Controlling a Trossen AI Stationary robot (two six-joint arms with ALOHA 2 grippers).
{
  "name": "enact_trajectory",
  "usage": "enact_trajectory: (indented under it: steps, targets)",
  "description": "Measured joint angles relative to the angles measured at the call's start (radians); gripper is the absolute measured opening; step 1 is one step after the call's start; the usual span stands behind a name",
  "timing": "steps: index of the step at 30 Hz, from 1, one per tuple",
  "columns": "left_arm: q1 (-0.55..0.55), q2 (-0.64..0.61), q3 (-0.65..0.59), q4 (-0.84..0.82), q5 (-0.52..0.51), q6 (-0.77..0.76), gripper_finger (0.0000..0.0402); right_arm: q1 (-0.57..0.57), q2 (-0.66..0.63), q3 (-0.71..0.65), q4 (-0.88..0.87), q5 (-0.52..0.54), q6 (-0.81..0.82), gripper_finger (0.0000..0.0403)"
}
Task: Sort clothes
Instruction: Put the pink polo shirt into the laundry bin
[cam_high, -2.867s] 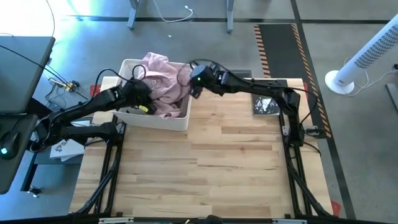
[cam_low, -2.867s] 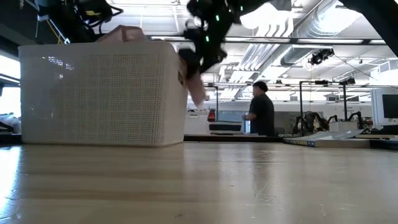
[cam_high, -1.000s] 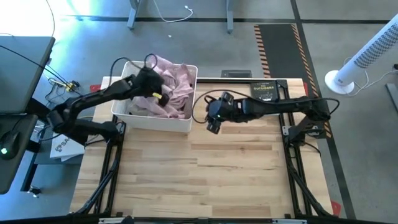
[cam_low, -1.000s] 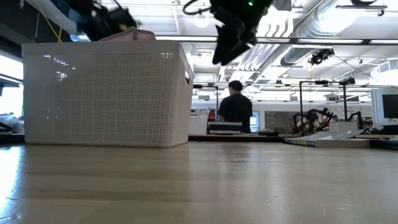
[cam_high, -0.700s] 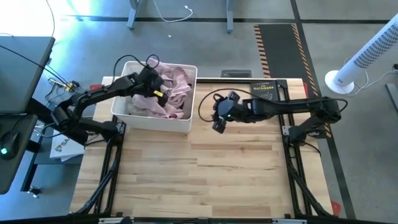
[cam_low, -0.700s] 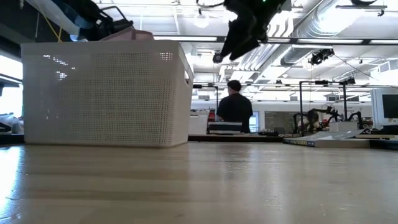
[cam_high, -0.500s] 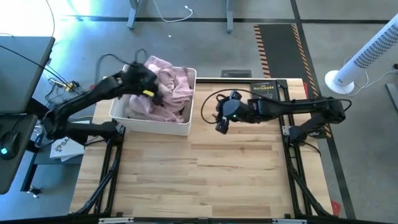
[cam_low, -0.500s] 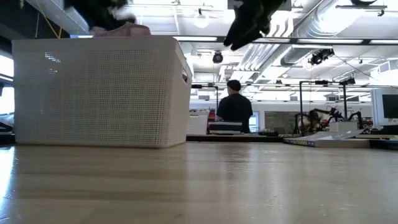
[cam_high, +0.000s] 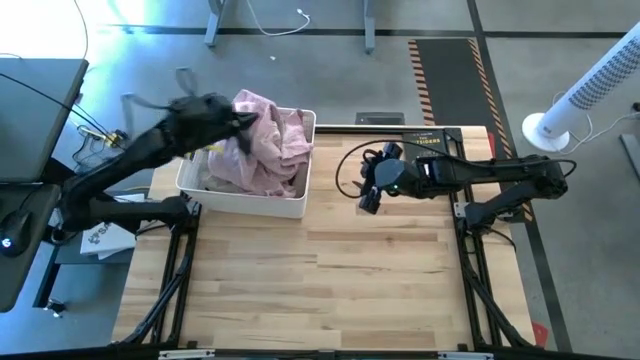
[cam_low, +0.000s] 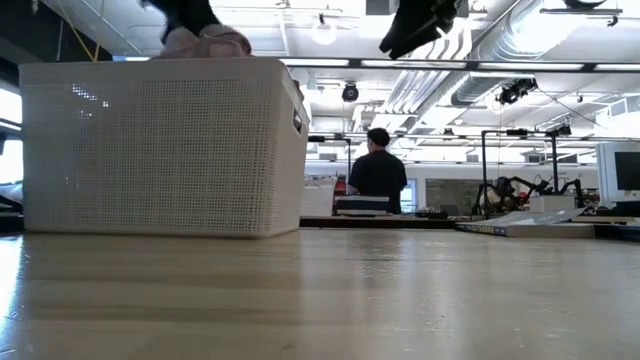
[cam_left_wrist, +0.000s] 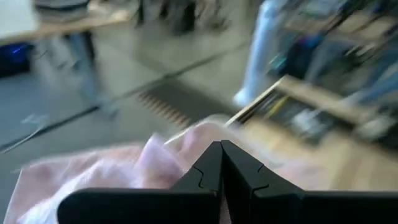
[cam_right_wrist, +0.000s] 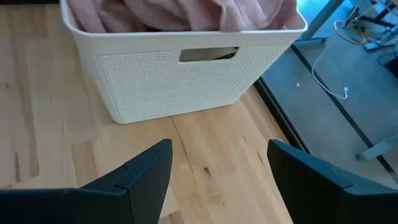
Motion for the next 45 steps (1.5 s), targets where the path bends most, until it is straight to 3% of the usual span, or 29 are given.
enact_trajectory:
  steps: [6,11,16,20,33,37,45]
  targets:
    - [0.087,0.212,-0.099,-0.001,-0.133,0.020,0.0003,0.000,0.000,0.000,-0.004,0.001,-0.016,0.0261]
    - [0.142,0.345,-0.209,0.012,-0.076,-0.020,0.0003,0.000,0.000,0.000,-0.010,0.001,-0.048,0.0261]
    - [0.148,0.389,-0.257,0.022,-0.036,-0.056,0.0003,0.000,0.000,0.000,-0.010,0.001,-0.063,0.0261]
    - [0.137,0.329,-0.222,-0.015,-0.022,-0.079,0.0003,0.000,0.000,0.000,-0.010,0.001,-0.067,0.0261]
    - [0.069,-0.061,-0.027,-0.054,0.056,-0.110,0.0012,0.000,0.000,0.000,-0.010,0.001,-0.067,0.0261]
    - [0.064,-0.109,-0.047,0.040,0.066,-0.073,0.0030,0.000,0.000,0.000,-0.009,0.001,-0.067,0.0261]
    - [0.020,-0.033,-0.236,0.319,0.127,-0.033,0.0002,0.000,0.000,0.000,0.004,0.001,-0.073,0.0261]
